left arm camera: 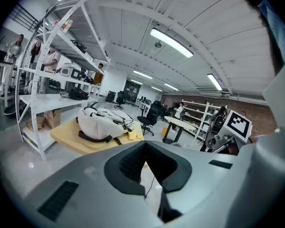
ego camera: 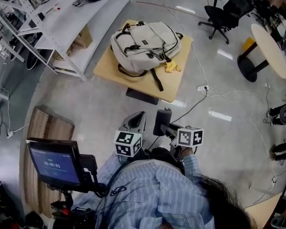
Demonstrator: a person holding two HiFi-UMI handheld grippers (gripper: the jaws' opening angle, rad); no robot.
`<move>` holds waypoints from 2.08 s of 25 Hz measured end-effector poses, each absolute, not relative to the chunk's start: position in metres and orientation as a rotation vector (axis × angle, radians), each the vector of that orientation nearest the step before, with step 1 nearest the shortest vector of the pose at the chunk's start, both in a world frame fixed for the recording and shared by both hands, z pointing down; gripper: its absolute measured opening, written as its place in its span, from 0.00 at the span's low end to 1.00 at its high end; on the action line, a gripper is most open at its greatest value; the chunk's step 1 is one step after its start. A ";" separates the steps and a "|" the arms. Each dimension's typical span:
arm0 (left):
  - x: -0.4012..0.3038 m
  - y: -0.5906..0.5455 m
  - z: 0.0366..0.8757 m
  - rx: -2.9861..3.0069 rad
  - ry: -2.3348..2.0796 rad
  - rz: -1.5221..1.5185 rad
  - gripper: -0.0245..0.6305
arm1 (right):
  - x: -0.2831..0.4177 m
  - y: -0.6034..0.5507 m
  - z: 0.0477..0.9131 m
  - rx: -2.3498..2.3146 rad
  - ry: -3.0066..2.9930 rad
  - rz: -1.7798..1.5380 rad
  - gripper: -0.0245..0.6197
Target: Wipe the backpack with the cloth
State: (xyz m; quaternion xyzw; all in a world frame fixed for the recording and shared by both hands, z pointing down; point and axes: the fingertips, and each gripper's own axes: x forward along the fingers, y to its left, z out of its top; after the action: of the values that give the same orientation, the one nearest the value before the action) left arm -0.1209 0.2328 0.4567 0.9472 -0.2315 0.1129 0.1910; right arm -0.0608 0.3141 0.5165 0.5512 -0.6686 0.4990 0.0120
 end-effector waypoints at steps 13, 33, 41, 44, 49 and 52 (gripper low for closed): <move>-0.064 0.261 0.456 2.598 -0.805 0.287 0.04 | -0.001 0.343 0.522 1.567 -2.144 1.556 0.18; -0.074 0.125 0.470 2.519 -0.983 0.299 0.04 | 0.013 0.210 0.526 1.449 -2.215 1.441 0.18; -0.075 0.015 0.472 2.551 -0.921 0.313 0.04 | -0.002 0.071 0.526 1.439 -2.220 1.305 0.18; -0.078 -0.010 0.478 2.545 -0.909 0.319 0.04 | -0.011 0.027 0.531 1.421 -2.204 1.224 0.18; -0.079 -0.028 0.490 2.494 -0.882 0.324 0.04 | -0.039 -0.025 0.543 1.315 -2.217 1.098 0.18; -0.080 -0.034 0.494 2.484 -0.881 0.334 0.04 | -0.056 -0.042 0.552 1.202 -2.244 1.014 0.18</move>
State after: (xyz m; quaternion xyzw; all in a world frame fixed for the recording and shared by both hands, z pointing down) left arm -0.0797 -0.0339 0.4938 0.9076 -0.3220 0.1222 0.2399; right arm -0.0564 -0.0416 0.5517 0.4298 -0.8025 0.3627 0.1994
